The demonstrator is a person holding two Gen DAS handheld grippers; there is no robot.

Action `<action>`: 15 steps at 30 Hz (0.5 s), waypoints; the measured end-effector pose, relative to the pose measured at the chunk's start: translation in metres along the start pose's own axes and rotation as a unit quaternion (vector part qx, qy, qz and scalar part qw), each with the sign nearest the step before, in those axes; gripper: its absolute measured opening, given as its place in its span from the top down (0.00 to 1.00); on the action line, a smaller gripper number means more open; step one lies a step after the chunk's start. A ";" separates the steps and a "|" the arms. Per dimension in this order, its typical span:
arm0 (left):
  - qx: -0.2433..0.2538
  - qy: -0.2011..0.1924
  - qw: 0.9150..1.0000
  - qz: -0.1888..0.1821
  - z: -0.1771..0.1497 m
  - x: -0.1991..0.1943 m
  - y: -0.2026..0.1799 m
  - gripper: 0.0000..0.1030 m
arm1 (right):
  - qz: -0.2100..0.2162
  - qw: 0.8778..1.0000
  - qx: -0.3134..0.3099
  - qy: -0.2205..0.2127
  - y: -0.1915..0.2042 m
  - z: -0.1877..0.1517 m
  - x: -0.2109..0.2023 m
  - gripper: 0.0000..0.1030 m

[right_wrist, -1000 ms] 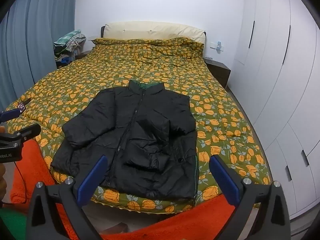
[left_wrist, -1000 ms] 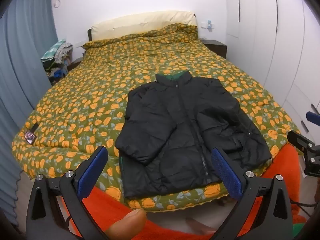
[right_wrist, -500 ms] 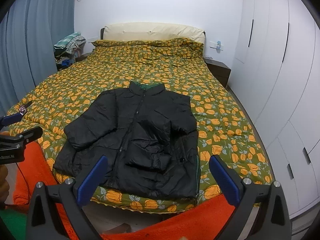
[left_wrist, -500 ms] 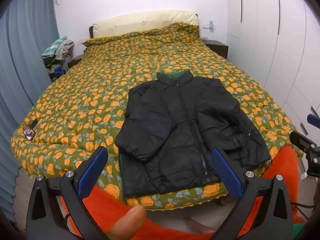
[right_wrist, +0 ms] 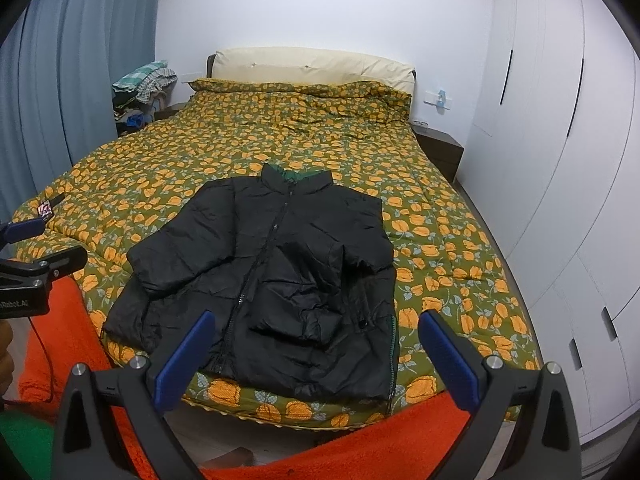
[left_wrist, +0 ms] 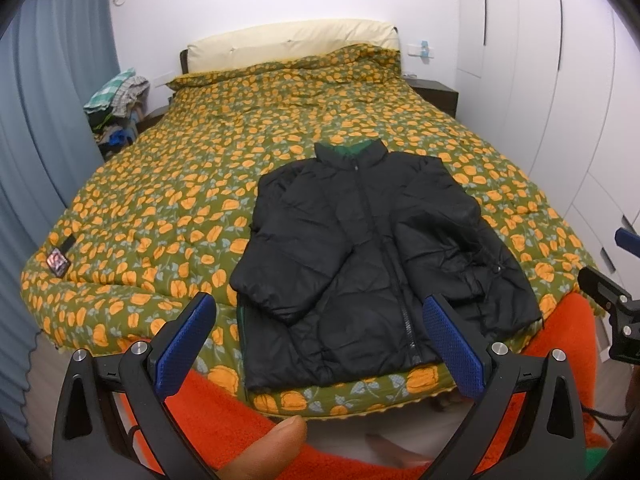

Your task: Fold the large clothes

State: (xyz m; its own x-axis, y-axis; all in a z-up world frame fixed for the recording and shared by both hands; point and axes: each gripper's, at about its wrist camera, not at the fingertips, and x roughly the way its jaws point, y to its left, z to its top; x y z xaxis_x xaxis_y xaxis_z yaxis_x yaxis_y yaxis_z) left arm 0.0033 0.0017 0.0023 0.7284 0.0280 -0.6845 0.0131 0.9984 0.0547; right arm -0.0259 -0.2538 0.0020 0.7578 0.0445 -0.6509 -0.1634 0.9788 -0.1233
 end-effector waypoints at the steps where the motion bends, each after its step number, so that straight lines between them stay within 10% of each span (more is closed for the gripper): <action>1: 0.000 0.000 1.000 0.000 0.000 0.000 0.000 0.00 | 0.003 1.000 0.004 -0.005 0.000 0.000 0.000 0.00; 15: -0.001 0.001 1.000 -0.001 -0.001 0.001 0.002 0.00 | 0.015 1.000 0.010 -0.023 -0.001 -0.001 0.002 0.00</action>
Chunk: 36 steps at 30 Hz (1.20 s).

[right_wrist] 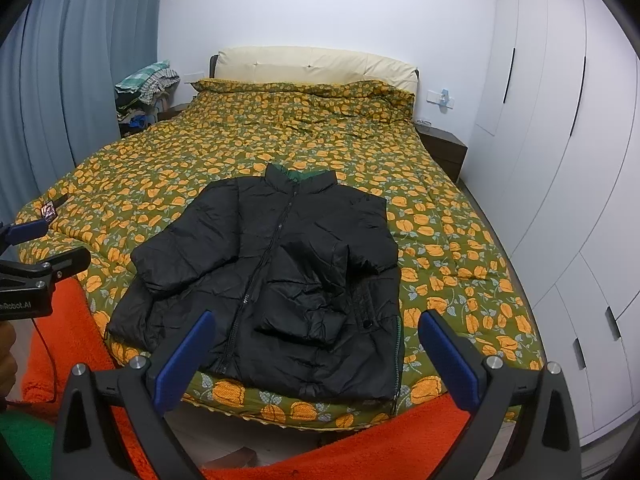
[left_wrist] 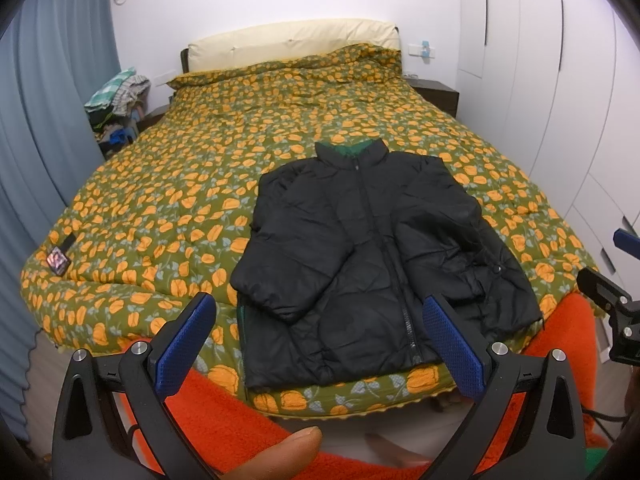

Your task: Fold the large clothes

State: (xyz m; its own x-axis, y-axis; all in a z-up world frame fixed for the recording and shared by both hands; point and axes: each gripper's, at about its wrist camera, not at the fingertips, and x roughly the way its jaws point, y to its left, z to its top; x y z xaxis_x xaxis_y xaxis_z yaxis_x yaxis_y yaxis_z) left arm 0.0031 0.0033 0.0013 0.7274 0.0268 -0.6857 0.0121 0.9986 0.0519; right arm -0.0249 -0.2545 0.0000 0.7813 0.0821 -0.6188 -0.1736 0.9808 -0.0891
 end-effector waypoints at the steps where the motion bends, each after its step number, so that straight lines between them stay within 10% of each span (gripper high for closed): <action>1: 0.000 0.000 1.000 0.000 0.000 0.000 0.000 0.00 | 0.000 1.000 0.001 -0.001 0.000 0.000 0.000 0.00; 36: 0.000 0.001 1.000 -0.001 0.001 0.001 0.000 0.00 | -0.013 0.999 -0.027 -0.022 0.012 0.005 -0.009 0.00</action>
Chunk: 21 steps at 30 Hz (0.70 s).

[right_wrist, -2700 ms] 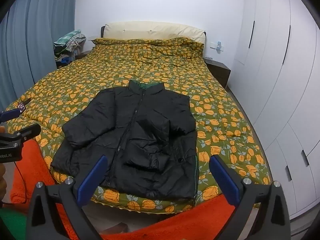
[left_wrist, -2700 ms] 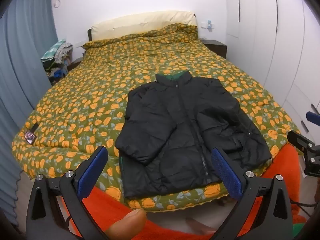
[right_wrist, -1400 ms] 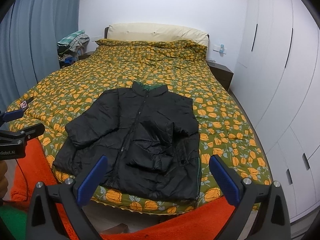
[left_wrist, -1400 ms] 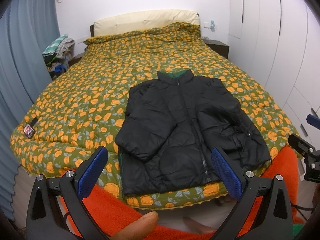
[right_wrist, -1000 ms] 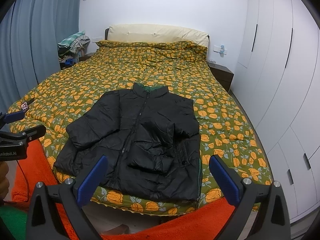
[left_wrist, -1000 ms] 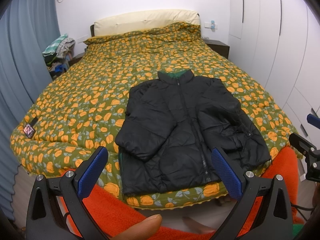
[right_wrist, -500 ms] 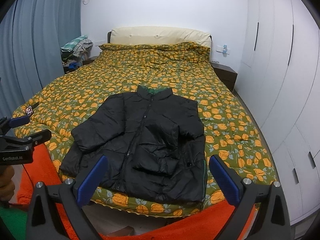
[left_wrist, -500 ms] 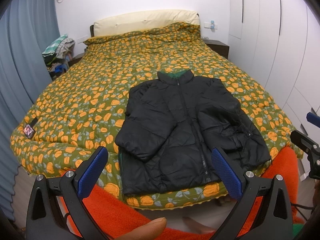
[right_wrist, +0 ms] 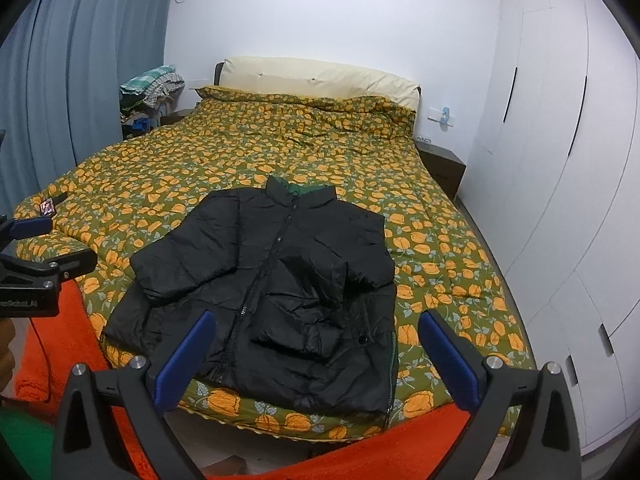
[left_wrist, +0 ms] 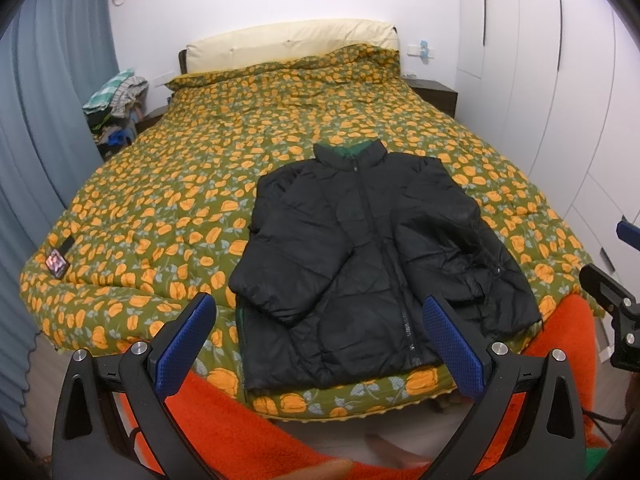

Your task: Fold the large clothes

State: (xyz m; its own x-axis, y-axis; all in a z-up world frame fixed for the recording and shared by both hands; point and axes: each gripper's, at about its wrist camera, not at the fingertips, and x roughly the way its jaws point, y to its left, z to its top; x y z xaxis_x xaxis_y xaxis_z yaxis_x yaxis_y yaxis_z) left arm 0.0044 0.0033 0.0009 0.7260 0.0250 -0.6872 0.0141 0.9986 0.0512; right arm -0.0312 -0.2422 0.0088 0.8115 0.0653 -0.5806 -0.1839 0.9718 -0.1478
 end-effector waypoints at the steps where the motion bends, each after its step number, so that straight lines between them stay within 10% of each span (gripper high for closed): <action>1: 0.001 0.000 1.000 0.000 0.000 0.000 -0.001 0.00 | 0.002 1.000 0.002 0.001 0.000 0.000 0.000 0.00; 21: 0.002 -0.001 1.000 0.003 0.009 0.006 0.000 0.00 | 0.018 1.000 0.013 0.009 -0.002 0.003 0.007 0.00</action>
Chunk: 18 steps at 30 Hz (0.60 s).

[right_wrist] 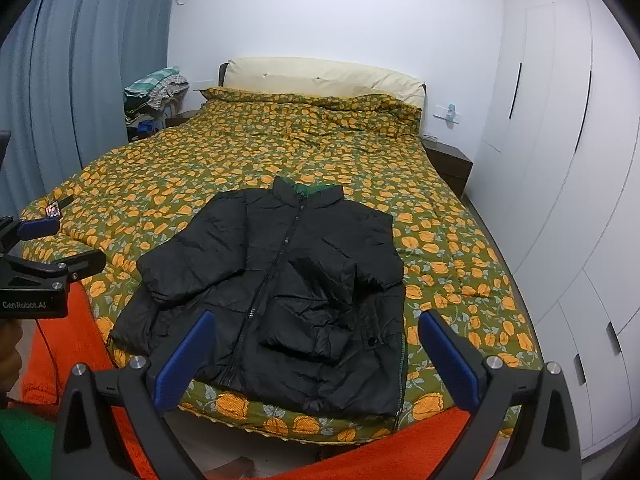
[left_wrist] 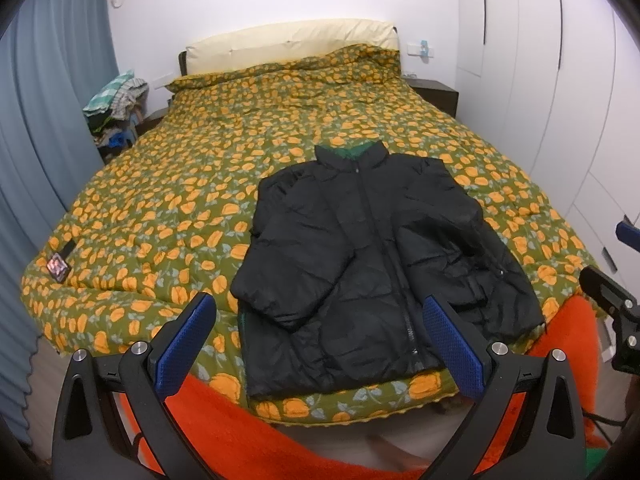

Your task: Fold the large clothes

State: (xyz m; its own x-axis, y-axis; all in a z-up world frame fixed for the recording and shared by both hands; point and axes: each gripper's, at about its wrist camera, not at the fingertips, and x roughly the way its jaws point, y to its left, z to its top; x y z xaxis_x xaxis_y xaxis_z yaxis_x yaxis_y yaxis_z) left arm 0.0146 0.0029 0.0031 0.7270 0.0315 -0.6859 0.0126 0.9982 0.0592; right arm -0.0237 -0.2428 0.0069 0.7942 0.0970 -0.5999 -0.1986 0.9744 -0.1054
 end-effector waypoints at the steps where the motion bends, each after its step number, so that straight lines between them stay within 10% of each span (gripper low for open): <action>1: 0.000 -0.001 1.000 0.001 0.001 0.001 0.001 0.00 | 0.000 1.000 0.001 -0.001 0.000 0.000 0.000 0.00; 18: 0.006 -0.032 0.999 0.026 0.029 0.001 0.025 0.00 | -0.011 1.000 -0.020 -0.021 -0.010 0.011 0.009 0.00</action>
State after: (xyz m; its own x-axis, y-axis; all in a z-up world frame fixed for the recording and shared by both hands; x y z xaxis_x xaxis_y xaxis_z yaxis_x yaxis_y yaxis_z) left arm 0.0357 0.0263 0.0248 0.7693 0.0801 -0.6338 -0.0188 0.9945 0.1028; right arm -0.0085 -0.2494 0.0109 0.8220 0.0840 -0.5633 -0.2023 0.9676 -0.1509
